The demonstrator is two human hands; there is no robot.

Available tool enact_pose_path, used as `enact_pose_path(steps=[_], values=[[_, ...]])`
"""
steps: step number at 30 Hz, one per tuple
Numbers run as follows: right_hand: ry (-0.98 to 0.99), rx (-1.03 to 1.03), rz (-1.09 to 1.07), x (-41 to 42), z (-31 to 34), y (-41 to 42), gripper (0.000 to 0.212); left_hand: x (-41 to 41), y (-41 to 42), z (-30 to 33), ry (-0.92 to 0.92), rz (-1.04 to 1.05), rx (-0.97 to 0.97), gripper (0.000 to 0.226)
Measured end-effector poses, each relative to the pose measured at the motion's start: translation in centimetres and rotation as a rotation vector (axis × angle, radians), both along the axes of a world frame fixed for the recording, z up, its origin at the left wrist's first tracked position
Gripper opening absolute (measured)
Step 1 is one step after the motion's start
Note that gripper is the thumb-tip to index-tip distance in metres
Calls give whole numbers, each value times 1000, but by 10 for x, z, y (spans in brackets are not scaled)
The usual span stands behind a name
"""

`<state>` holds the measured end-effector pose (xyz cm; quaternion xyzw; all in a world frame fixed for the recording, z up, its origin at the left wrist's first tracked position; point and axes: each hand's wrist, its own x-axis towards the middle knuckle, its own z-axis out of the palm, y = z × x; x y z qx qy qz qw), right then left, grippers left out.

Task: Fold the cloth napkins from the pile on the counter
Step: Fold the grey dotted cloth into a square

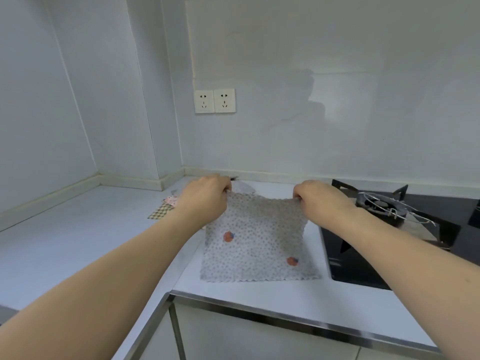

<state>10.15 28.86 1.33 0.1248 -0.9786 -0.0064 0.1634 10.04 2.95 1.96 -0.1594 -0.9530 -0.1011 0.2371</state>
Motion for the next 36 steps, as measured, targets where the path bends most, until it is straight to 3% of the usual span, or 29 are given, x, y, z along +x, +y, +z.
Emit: enact_pose_path(steps=[7, 13, 17, 22, 25, 27, 29, 32, 36], values=[[-65, -84, 61, 55, -63, 5, 27, 44, -12, -66, -58, -212, -69, 27], [-14, -265, 112, 72, -115, 9, 22, 58, -19, -112, -67, -232, -98, 28], [31, -430, 151, 74, -129, 9, 32, 60, -19, -127, -57, -221, -34, 31], [249, -395, 125, 74, -131, 14, 29, 59, -19, -133, 0, -178, 156, 27], [241, -400, 139, 75, -129, 13, 30, 56, -20, -124, 150, -196, -4, 22], [123, -430, 155, 75, -128, 12, 30, 55, -22, -117, 178, -230, -138, 23], [12, -463, 167, 74, -128, 10, 28, 56, -25, -114, 31, -307, -208, 24], [-77, -495, 163, 73, -128, 10, 28, 57, -33, -116, -249, -363, -129, 27], [-130, -429, 127, 74, -125, 9, 37, 57, -38, -117, -227, -325, -54, 20]])
